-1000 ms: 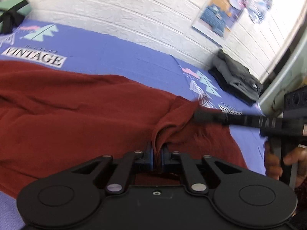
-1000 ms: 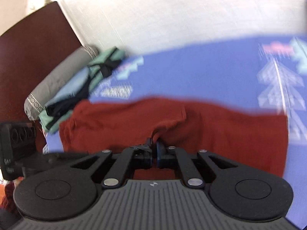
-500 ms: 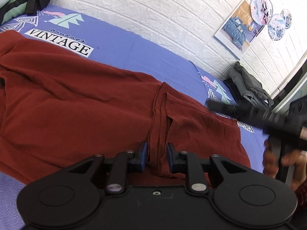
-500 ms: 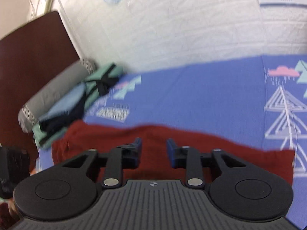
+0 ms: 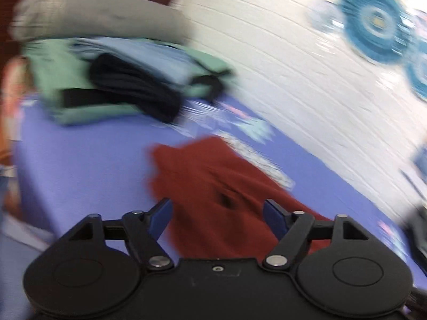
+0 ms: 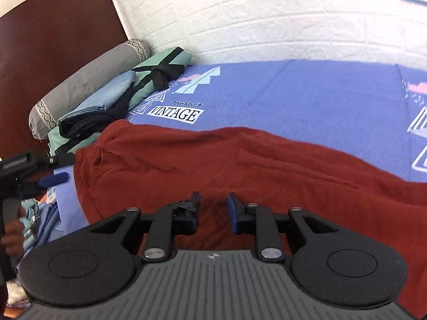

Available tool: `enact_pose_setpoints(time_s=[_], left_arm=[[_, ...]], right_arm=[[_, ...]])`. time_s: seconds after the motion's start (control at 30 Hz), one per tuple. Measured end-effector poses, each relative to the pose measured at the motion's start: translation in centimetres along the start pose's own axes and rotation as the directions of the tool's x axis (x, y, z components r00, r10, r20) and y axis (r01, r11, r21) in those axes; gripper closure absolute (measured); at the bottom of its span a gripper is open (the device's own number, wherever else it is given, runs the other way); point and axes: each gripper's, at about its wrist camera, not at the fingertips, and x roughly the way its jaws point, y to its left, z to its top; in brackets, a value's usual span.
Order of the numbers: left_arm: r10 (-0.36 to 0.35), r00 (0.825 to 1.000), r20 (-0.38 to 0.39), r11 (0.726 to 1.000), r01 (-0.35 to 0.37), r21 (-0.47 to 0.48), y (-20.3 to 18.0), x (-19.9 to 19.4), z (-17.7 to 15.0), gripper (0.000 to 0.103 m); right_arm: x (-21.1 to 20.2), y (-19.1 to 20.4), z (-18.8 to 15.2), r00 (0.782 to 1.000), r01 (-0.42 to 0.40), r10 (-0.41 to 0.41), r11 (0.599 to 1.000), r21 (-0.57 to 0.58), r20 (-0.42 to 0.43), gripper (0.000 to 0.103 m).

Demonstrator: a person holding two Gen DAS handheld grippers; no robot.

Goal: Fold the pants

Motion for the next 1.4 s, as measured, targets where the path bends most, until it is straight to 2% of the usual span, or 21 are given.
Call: enact_pose_setpoints(time_s=[0.13,0.23,0.3,0.47,0.6,0.63,0.67,0.73,0.8,0.87,0.93,1.1,1.23,1.4], left_arm=[[0.021,0.999,-0.042,0.997,-0.024,-0.078,2.8,2.6,0.9,0.000],[-0.051,0.995,-0.087,0.993,0.041,-0.114,3.5,5.0,1.3,0.000],[-0.080,0.993,-0.085,0.991,0.070,-0.112,3.5,6.0,1.4,0.000],[-0.090,0.994,-0.060,0.993,0.085,-0.088,3.1,7.3,1.6,0.000],[-0.056,0.997,-0.044,0.997,0.054,-0.060,2.4,7.3,1.3,0.000],[-0.049,0.997,-0.058,0.998,0.046,-0.045,2.1,7.5,1.4,0.032],[-0.072,0.994,-0.086,0.996,0.068,-0.049,2.0,7.8,1.5,0.048],[-0.092,0.994,-0.065,0.992,0.086,-0.089,1.5,7.1,1.9,0.053],[-0.135,0.991,-0.023,0.988,0.133,-0.083,0.3,5.6,2.4,0.054],[-0.213,0.977,0.013,0.975,0.213,-0.061,-1.7,3.8,3.0,0.055],[-0.291,0.956,0.037,0.957,0.292,-0.003,-4.4,1.8,3.4,0.055],[-0.472,0.881,0.030,0.876,0.465,0.130,-11.3,-1.8,2.5,0.055],[-0.562,0.825,-0.059,0.806,0.563,0.183,-16.0,-2.4,-0.2,0.055],[-0.576,0.773,-0.265,0.736,0.632,0.244,-20.8,0.5,-5.8,0.055]], right_arm=[[0.0,0.8,-0.5,1.000,-0.012,0.012,1.000,-0.025,-0.014,0.043],[0.1,1.4,-0.7,1.000,0.003,-0.003,0.999,-0.033,-0.023,0.043],[0.1,1.5,-0.9,1.000,0.009,-0.010,0.999,-0.033,-0.026,0.043],[0.6,1.2,-1.4,0.998,0.014,-0.012,0.999,0.030,-0.053,0.043],[0.8,1.7,-1.6,0.999,0.018,-0.017,1.000,0.021,-0.049,0.043],[0.8,1.8,-1.7,0.999,0.018,-0.018,1.000,0.018,-0.049,0.043],[0.9,1.8,-1.8,0.999,0.019,-0.018,1.000,0.015,-0.050,0.043],[1.0,1.9,-1.9,0.998,0.021,-0.021,1.000,-0.003,-0.054,0.043],[1.1,2.1,-2.0,0.998,0.020,-0.022,0.999,-0.037,-0.055,0.043],[0.6,1.9,-2.0,0.999,0.007,-0.008,1.000,-0.021,-0.036,0.043],[-0.4,1.5,-1.9,1.000,0.000,0.000,1.000,-0.003,0.005,0.043],[-3.2,0.1,-2.2,0.995,0.052,-0.054,0.998,0.018,0.089,0.042],[-5.5,-1.7,-3.0,0.985,0.113,-0.119,0.992,0.057,0.122,0.042],[-8.6,-4.7,-4.6,0.958,0.239,-0.256,0.962,0.132,0.129,0.042]])
